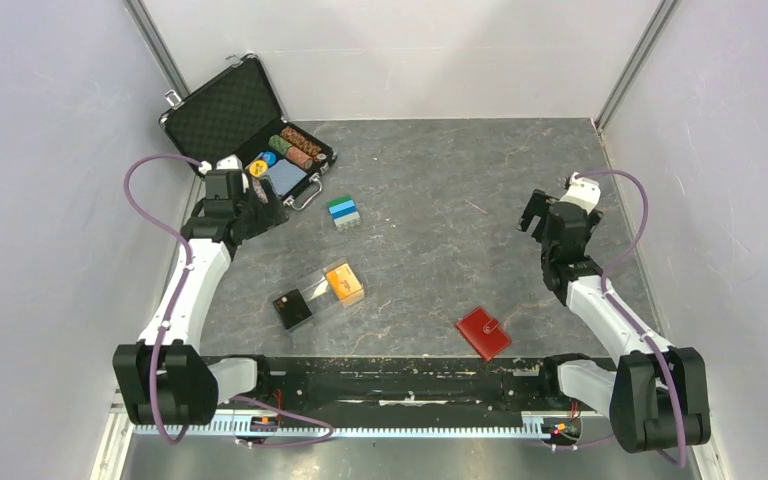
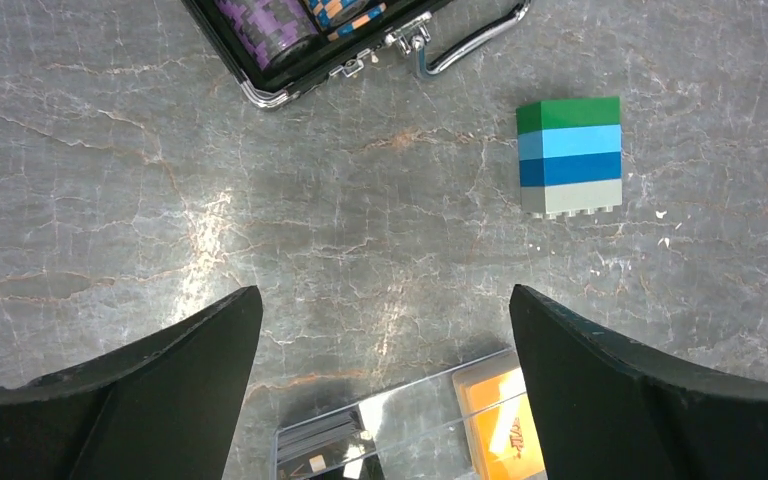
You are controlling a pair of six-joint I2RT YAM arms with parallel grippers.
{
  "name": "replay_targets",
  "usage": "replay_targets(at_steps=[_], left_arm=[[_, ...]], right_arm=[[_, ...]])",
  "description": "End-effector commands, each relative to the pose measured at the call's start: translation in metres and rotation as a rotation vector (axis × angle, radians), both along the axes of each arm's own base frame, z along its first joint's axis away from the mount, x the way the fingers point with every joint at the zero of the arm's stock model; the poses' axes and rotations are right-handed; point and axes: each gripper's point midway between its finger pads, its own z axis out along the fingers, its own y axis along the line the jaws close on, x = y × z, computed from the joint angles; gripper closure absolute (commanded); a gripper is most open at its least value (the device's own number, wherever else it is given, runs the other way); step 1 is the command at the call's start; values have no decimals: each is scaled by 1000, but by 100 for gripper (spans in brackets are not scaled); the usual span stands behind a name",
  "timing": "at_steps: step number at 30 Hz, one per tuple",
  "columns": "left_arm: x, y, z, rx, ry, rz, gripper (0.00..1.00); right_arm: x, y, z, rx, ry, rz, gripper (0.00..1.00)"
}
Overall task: Put the credit cards into the card holder
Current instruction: Pick up the card holder from the center of the board.
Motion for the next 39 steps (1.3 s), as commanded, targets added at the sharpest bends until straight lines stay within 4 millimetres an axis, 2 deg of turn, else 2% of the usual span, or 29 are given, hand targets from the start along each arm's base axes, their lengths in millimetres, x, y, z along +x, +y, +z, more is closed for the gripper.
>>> replay_targets(at_steps=[1,6,11,17,21,26,32,35,36,39], left_arm=[[-4,-7,18,-56,-32,8,0],[-5,-19,21,-76,-25,-78,0],[-5,-36,19,-116,-14,-183,0],[-9,-74,-3,-273,84,-319,0],[-17,-117,-21,-300,165,-455,0],[-36,-194,-24,-291,219,-707,0],[-86,-295,-23,-315,308,-1109,0],[-114,-328,-32,-321,389,-1271,0],[-121,-337,-36,-330,425,-1312,1],[-144,-361,-49,-345,513,-1397,4]], right_arm=[[-8,2,-9,46,12,-17,2],[-14,7,-22,68,77,0,2],[-14,19,-22,79,114,74,2],[-20,40,-21,121,180,199,2],[-34,54,-26,152,265,274,2],[-64,69,-37,217,372,344,2],[-111,89,-60,352,533,394,1],[-134,99,-70,434,598,407,1],[-142,102,-73,459,623,409,5],[-162,111,-83,531,688,423,8]])
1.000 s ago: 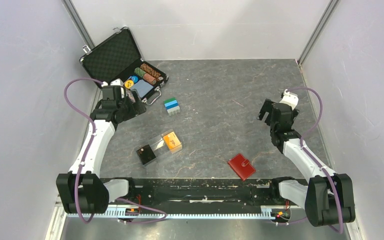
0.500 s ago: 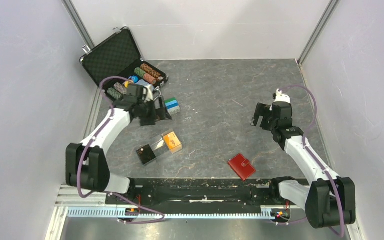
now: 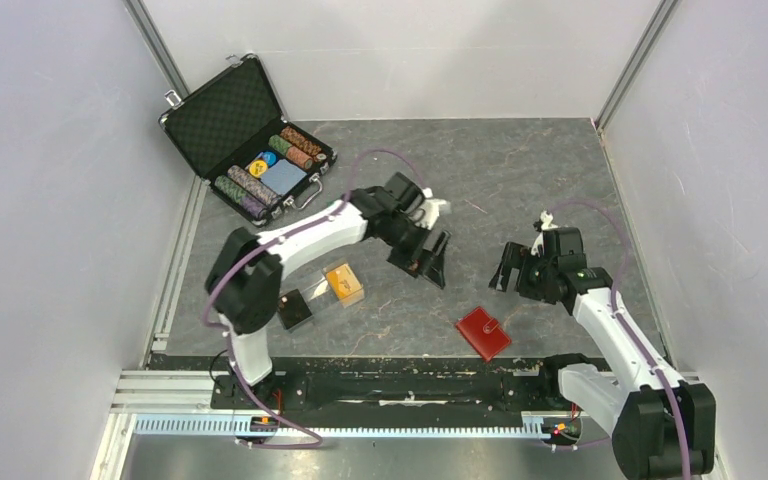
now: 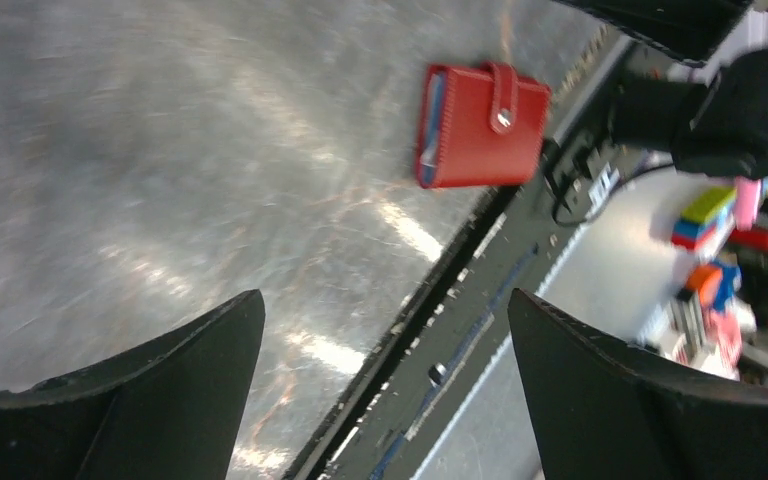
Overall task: Put the credit cards into the card holder
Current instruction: Pick up the card holder from the center of the board.
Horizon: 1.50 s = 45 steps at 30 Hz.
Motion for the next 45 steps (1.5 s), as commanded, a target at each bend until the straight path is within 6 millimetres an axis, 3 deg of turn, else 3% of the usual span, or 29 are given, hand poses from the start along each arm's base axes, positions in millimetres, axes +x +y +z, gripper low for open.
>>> replay_targets(at_steps=[1,8,14,18,27,35,41,45], left_arm=[[-42,-29,-11,-20,120,-210,5],[-87,-61,-36,-2,244,-324,15],[-103,-55,-70,97,317,-301,26],[-103,-55,-82,127,344,-286,31],[-74,-73,-98,159,320,-229,42],[-7,-80,-82,90,292,-63,42],[24,-58,-76,144,229,40,36],[15,-42,-83,208,248,54,34]], right_arm=[[-44,22,-16,138,167,28,10],[-72,38,-33,246,250,36,26],[-89,52,-49,357,287,11,39],[-88,55,-52,385,274,-4,45],[-74,62,-50,436,228,-11,62],[-48,70,-39,488,143,-2,63],[-31,71,-33,485,105,10,61],[-30,65,-34,433,116,14,57]])
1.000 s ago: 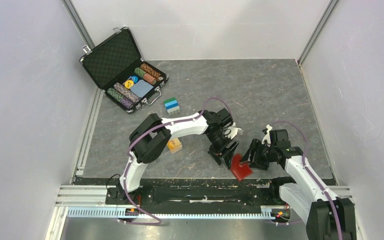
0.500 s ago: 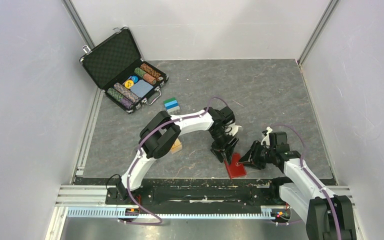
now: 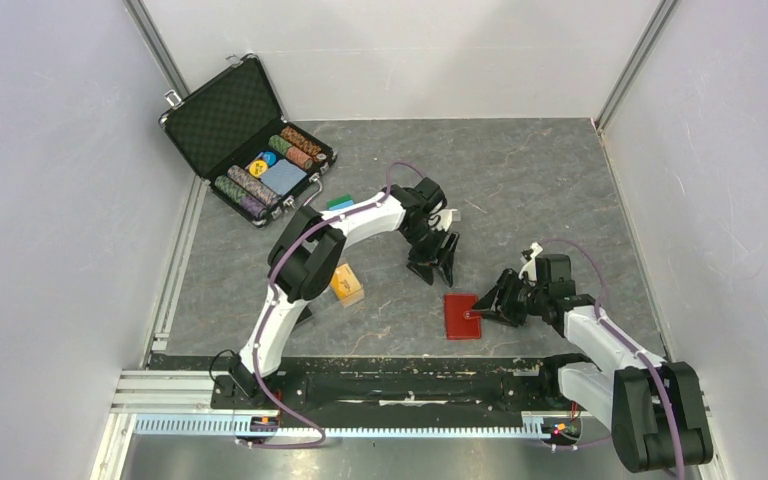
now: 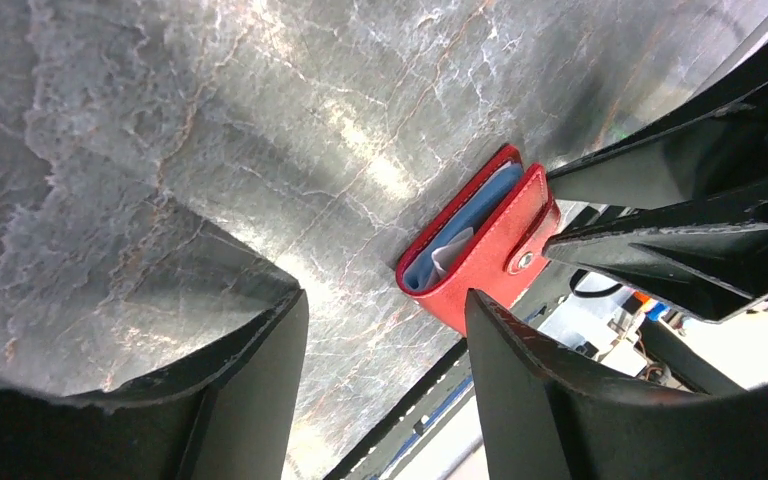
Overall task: Put the credit cards into the card holder
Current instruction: Pick up the card holder from the center of the board.
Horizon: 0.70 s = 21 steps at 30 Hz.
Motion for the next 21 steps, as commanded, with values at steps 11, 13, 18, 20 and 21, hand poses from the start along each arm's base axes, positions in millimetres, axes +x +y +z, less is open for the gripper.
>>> replay_targets(at_steps=[11,13,18,20,21], left_arm=[[-43,13,-12,53,135,21,37],[-47,7,-14,40,160,21,38],[-49,-4,-18,25,186,26,41],[-48,-8,-18,10,196,34,42],[-48,-11,-17,-3,205,36,42]], right_arm=[[-17,-1,-6,-29,19,77,52],[-22,1,-9,-10,27,78,52],[-31,9,-15,67,33,76,53],[-30,14,-16,109,17,64,53],[-26,15,-15,126,-5,55,53]])
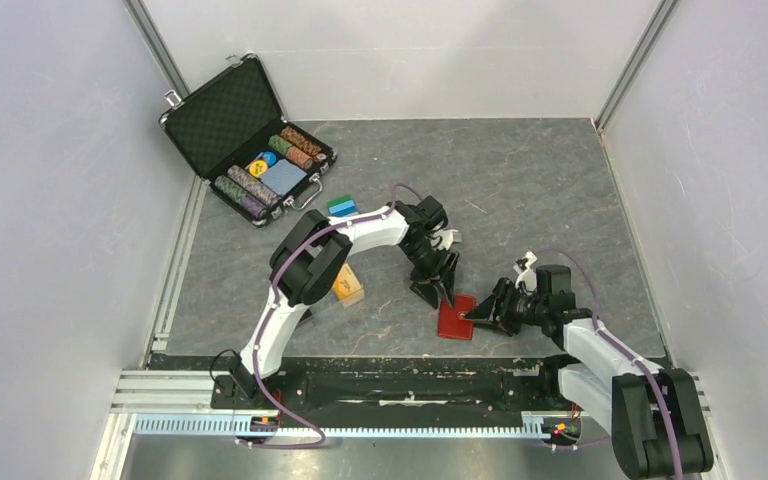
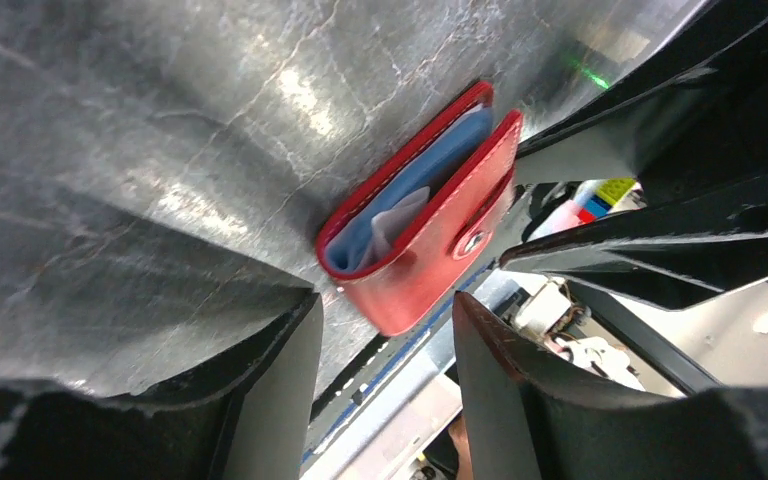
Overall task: Put the credit cards into the card holder
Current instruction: Pick up the card holder from the center of the board.
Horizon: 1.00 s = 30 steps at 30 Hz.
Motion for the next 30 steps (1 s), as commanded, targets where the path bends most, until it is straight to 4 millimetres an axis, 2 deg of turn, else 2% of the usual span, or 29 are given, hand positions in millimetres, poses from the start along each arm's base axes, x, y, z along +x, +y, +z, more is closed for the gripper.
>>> replay_targets(at_steps=[1,6,10,12,15,17,20,23,26,30], left_arm=[[4,-15,-11,-20,26,38,43],[9,-28,1,-82,24,52,47],[13,-34,12,-126,17,59,48],[18,-34,16,-139,8,65,48],[27,-30,21,-145,-9,82,48],[40,-21,27,-141,-50,111,47],[62,-2,39,-135,-133,160,44],[87,17,60,-157,-216,224,41],[109,37,89,-208,-278,311,39],[126,59,123,-310,-329,405,34]], right_arm=[[-6,5,-13,54,1,-31,54],[13,9,-6,99,-77,-59,58],[32,14,10,143,-144,-57,66],[38,15,13,143,-158,-50,74],[47,15,19,137,-183,-45,92],[56,15,26,122,-214,-38,100],[72,14,40,90,-261,-21,100],[89,14,58,75,-308,-6,100],[109,19,87,96,-377,20,100],[132,26,123,131,-452,51,100]])
